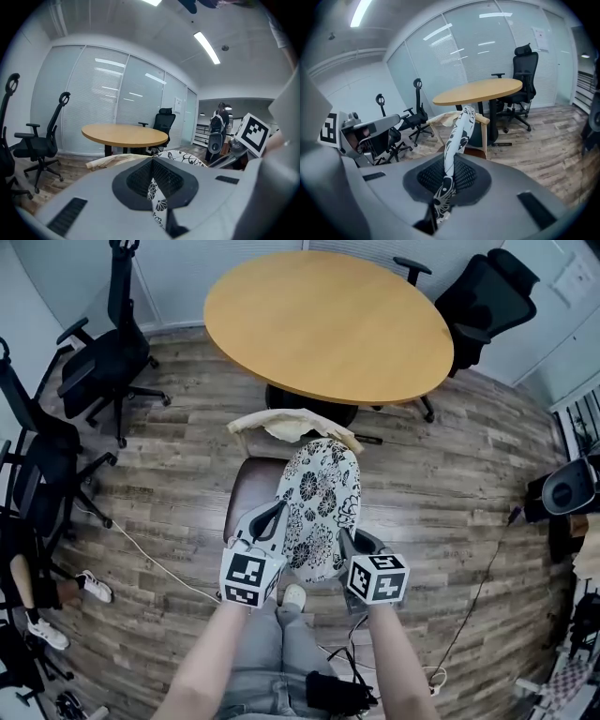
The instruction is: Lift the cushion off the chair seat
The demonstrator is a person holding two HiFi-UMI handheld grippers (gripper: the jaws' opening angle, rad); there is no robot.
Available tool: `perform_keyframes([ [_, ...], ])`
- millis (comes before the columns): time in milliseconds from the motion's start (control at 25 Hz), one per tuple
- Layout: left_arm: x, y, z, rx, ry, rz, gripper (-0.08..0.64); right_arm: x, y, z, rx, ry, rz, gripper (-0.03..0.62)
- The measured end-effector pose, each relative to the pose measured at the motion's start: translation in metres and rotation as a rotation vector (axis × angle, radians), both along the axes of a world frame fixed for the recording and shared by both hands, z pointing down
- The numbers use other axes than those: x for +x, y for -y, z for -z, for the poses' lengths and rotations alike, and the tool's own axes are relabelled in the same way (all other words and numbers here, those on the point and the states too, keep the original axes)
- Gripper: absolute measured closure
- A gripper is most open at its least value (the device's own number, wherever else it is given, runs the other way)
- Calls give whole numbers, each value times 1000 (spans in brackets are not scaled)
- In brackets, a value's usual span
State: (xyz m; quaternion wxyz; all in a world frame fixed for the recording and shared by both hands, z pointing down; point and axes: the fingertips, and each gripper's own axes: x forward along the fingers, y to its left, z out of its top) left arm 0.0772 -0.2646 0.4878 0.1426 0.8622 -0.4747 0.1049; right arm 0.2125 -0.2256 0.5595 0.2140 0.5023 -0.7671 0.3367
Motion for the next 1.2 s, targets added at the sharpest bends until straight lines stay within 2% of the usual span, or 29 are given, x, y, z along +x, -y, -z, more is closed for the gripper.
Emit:
perform_keyframes([
  [280, 0, -3, 23, 24, -7, -10, 568, 0, 2, 34, 46, -13, 4, 554],
  [640, 3, 1, 56, 52, -48, 1, 568, 8, -3, 81, 110, 20, -36, 554],
  [1200, 17, -4, 115, 140, -81, -32, 568, -1, -4, 151, 259, 71, 5, 554],
])
